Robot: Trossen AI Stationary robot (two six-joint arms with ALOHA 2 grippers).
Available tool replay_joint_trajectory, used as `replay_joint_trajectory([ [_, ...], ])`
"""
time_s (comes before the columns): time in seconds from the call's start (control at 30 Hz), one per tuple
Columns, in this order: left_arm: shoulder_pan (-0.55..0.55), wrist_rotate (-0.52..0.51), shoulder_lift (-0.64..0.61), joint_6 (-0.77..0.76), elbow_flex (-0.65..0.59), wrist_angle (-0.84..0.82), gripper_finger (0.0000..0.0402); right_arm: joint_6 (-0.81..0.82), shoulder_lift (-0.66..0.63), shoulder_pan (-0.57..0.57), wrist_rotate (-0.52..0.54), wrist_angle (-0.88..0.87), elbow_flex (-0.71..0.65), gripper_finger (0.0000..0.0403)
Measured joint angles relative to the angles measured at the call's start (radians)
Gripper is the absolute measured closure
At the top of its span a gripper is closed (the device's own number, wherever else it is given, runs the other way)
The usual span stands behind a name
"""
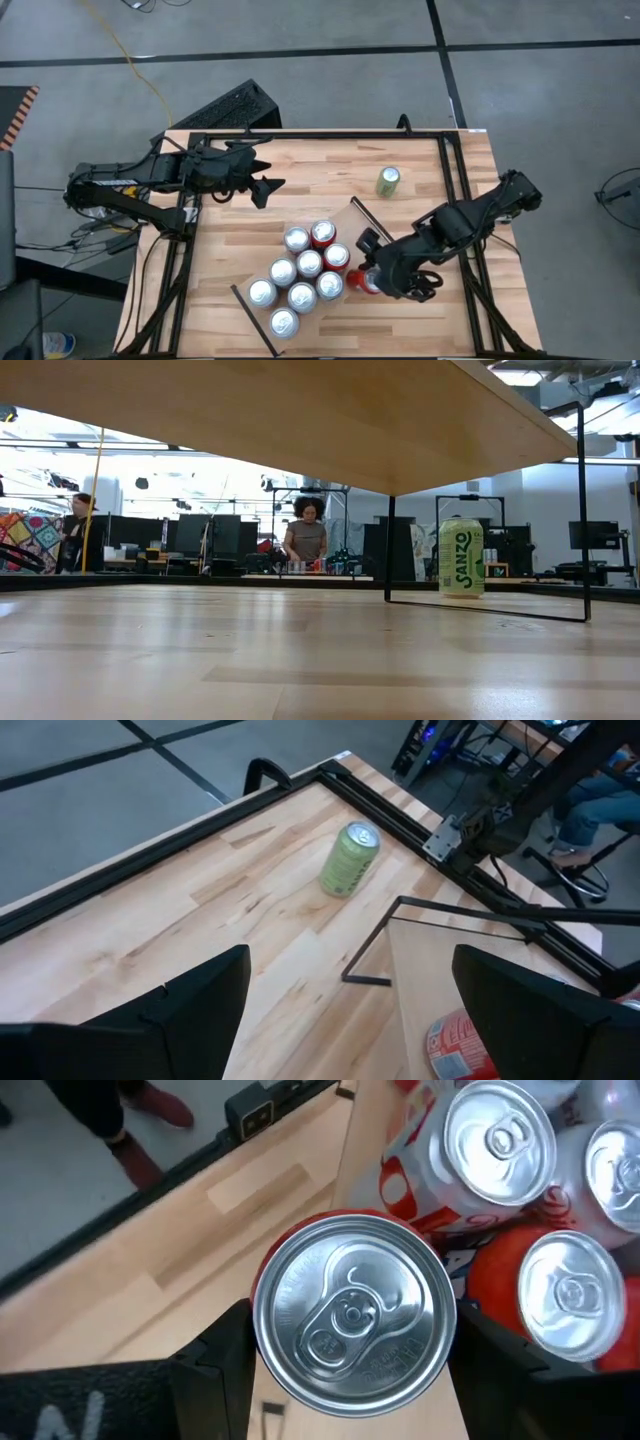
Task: Place canned beverage on shelf
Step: Put the red soda can on the shelf aligned with the other red soda cans
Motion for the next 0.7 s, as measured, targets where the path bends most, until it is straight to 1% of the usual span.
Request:
replay_joint_trajectory([
  [0.4,0.0,-0.001,0.0,0.013,0.0,0.001,0.0069,-0.292,0.014,0.002,-0.01,-0.056,0.005,0.0162],
  [0.53,0.0,-0.001,0.0,0.013,0.0,0.001,0.0069,-0.378,0.014,0.002,-0.023,-0.04,0.006,0.0162],
  [0.7,0.0,-0.004,0.0,0.013,0.0,0.001,0.0069,-0.53,0.014,0.002,-0.023,-0.044,0.005,0.0155],
])
